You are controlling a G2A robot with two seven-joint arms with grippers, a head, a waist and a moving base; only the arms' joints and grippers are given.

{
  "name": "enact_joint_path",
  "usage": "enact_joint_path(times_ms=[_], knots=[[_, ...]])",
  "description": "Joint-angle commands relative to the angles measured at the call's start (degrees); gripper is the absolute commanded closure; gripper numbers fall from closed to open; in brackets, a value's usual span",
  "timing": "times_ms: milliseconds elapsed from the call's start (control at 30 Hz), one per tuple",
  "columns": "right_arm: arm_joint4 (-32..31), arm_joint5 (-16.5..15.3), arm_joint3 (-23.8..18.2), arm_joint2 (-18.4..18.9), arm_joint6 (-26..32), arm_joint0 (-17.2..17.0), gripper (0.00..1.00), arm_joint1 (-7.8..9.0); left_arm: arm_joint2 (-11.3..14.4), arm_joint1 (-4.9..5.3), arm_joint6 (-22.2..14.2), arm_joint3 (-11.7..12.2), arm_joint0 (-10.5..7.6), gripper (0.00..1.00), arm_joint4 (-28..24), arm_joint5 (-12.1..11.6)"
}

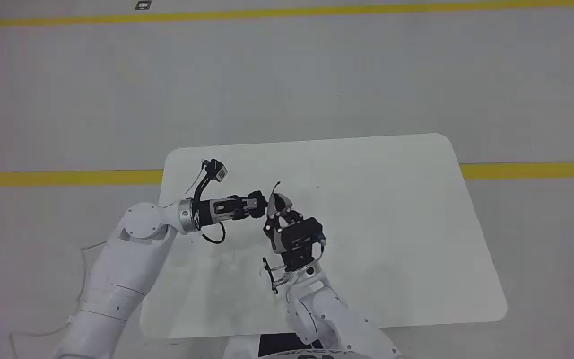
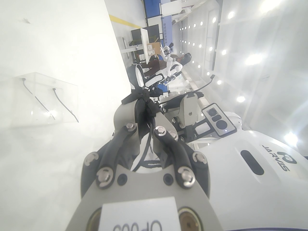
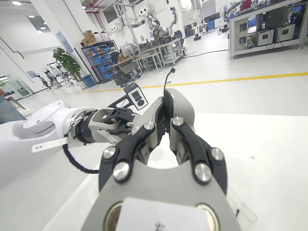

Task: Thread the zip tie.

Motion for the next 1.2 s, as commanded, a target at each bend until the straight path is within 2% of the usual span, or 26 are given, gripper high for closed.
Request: enact_joint_path(times_ms=[0,1167], knots=[[0.0,0.0,0.1,0.0,0.2,0.1,1.00,0.00,0.0,0.00,0.0,0.0,0.00,1.00,0.0,0.0],[0.3,0.0,0.5,0.0,-1.2,0.3,1.00,-0.30,0.0,0.00,0.0,0.0,0.00,1.00,0.0,0.0]])
